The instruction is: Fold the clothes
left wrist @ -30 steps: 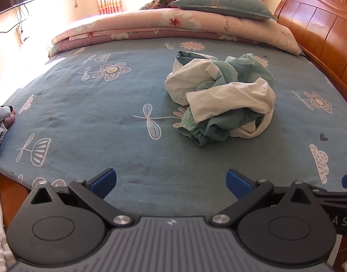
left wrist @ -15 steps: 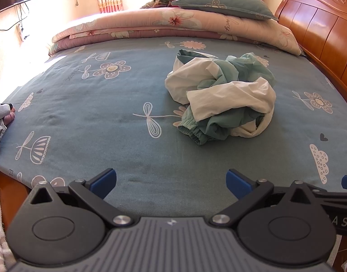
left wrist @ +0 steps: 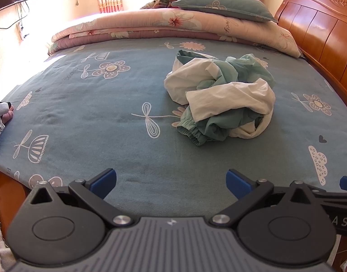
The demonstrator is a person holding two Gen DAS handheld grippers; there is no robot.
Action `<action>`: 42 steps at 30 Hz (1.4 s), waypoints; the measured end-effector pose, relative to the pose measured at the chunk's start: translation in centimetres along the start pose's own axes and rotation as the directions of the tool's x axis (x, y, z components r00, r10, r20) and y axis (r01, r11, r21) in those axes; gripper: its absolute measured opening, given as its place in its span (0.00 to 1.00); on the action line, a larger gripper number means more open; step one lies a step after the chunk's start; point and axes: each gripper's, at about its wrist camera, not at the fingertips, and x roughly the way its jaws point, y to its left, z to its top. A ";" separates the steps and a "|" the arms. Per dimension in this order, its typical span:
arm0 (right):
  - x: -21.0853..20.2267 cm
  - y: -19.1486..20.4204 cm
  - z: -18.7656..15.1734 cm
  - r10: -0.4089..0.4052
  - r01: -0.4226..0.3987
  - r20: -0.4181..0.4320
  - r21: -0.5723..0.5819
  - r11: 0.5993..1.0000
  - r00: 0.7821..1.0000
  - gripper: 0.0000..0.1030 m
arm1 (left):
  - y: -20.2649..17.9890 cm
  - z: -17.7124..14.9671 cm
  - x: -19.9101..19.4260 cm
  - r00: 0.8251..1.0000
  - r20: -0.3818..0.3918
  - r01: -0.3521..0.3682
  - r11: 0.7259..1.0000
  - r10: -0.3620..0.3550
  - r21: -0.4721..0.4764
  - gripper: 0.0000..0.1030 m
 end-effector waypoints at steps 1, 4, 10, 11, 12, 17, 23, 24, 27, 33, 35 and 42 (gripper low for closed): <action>0.0 0.0 0.0 0.004 -0.004 0.003 0.000 1.000 1.000 1.00 | 0.0 0.0 0.1 1.000 -0.002 0.004 1.000 -0.004 -0.001 0.99; 0.4 -0.1 0.0 0.024 -0.024 0.006 -0.004 1.000 1.000 1.00 | 0.0 0.1 1.0 1.000 -0.013 0.027 1.000 -0.027 -0.001 0.99; 1.5 -0.5 -0.1 0.088 -0.087 0.039 -0.009 0.996 0.995 1.00 | -0.3 -0.1 3.9 0.994 -0.051 0.095 0.995 -0.096 -0.013 0.99; 1.8 -0.7 0.0 0.102 -0.101 0.046 -0.004 0.995 0.994 1.00 | -0.4 -0.1 4.4 0.993 -0.059 0.098 0.995 -0.099 -0.012 0.99; 2.1 -0.9 0.0 0.115 -0.115 0.052 0.001 0.993 0.992 1.00 | -0.5 -0.2 4.9 0.993 -0.066 0.099 0.995 -0.100 -0.009 0.99; 3.5 -1.8 0.3 0.216 -0.220 0.116 0.021 0.975 0.970 1.00 | -0.2 -0.3 7.4 0.985 -0.058 0.160 0.986 -0.162 -0.035 0.99; 4.2 -2.5 1.0 0.377 -0.384 0.252 -0.021 0.923 0.891 1.00 | 1.0 -0.1 9.7 0.976 0.004 0.219 0.971 -0.219 -0.092 0.99; 4.3 -2.4 1.1 0.379 -0.381 0.269 -0.046 0.923 0.886 1.00 | 1.1 0.0 9.9 0.976 0.024 0.219 0.971 -0.218 -0.095 0.99; 4.7 -1.8 1.0 0.369 -0.350 0.318 -0.116 0.930 0.873 1.00 | 1.3 -0.1 10.8 0.977 0.090 0.201 0.974 -0.192 -0.106 0.99; 6.7 -1.2 0.2 0.389 -0.318 0.355 -0.244 0.916 0.850 0.99 | 1.3 -0.3 13.2 0.965 0.112 0.252 0.959 -0.238 -0.127 0.99; 7.4 -1.0 0.1 0.390 -0.307 0.351 -0.270 0.913 0.851 0.95 | 1.4 -0.4 14.1 0.969 0.103 0.238 0.961 -0.224 -0.143 0.99; 9.4 -1.9 0.1 0.354 -0.269 0.362 -0.265 0.926 0.862 0.94 | 1.8 -0.6 16.3 0.958 0.092 0.285 0.942 -0.273 -0.179 0.99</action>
